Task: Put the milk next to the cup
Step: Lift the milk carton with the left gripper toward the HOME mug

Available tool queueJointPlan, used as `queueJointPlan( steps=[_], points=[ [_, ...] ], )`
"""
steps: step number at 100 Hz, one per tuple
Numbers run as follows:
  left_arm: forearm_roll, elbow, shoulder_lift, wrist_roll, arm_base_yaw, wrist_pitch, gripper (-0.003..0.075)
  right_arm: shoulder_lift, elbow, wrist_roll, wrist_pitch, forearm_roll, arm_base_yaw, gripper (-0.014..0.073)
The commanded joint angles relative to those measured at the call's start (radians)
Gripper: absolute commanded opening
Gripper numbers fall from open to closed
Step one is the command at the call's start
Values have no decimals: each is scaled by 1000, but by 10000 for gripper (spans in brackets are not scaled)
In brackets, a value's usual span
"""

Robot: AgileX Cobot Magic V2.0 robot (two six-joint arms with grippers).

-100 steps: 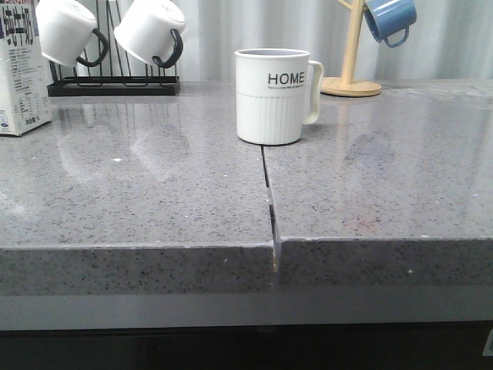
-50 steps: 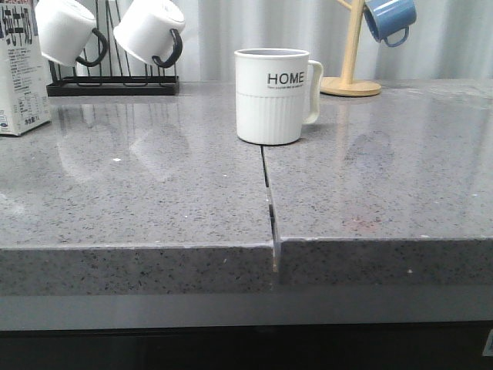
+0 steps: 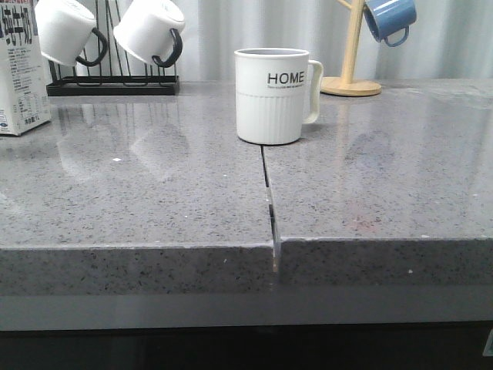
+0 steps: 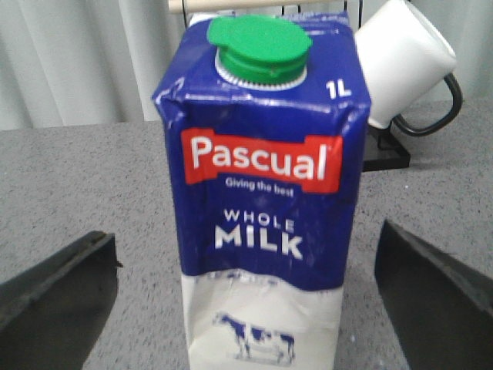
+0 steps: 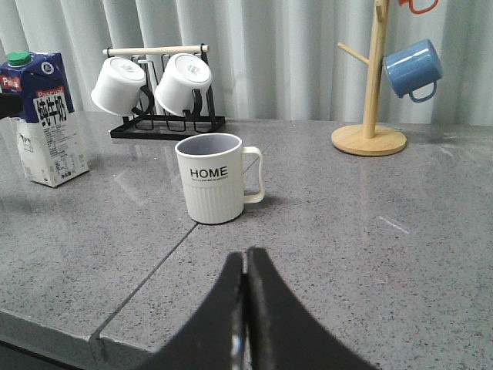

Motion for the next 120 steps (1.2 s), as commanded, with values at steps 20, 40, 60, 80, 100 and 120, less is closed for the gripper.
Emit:
queueJointPlan(
  steps=[20,40,60,80,100,120],
  points=[
    [1,-92,56,-23,-11,-125,638,-12,-22,-1,-79,-5,-2,-69],
    [15,-145,119,-27,-11,-147,638,-12,-22,-1,-79,-5,-2,-69],
    [15,-177,184,-28,-11,-187,637,-12,-22,-1,-79,-5,-2,-69],
    [15,-181,203,-28,-11,-207,487,-12,-22,-1,-79,-5,-2,-69],
    [15,-181,203,-28,-11,-207,183,-12,-22,-1,-79,-5,-2,-69],
    [7,-181,203,-28,-11,-207,111,-12,-22,-1,-79,-5,-2,-69]
  ],
)
